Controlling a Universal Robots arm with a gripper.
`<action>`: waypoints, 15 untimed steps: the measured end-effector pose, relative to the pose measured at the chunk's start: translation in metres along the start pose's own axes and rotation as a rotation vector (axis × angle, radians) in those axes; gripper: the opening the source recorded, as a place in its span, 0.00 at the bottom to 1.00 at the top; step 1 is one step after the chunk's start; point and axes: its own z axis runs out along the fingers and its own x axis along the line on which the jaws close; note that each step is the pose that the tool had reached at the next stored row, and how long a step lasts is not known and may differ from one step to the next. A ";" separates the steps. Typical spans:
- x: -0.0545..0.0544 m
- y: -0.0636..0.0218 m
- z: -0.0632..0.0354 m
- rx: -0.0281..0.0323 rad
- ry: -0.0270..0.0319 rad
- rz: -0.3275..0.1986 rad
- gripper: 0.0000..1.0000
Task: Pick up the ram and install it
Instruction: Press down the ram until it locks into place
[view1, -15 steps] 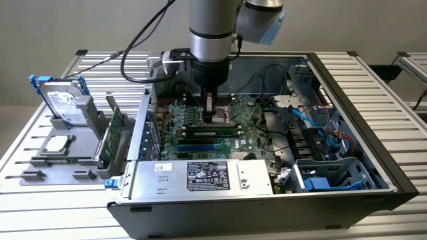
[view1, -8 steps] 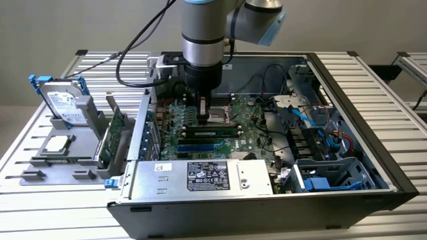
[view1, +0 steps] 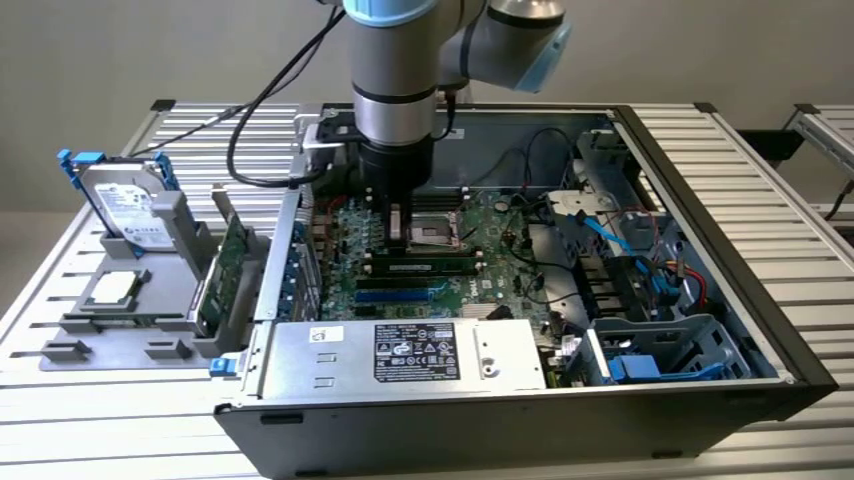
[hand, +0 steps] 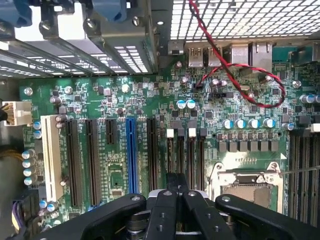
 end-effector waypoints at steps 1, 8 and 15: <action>0.000 0.0009 0.0014 0.0000 0.0001 0.000 0.11; 0.000 0.0058 0.0106 -0.0001 0.0012 0.000 0.11; 0.000 0.0061 -0.0032 -0.0020 0.0000 0.000 0.11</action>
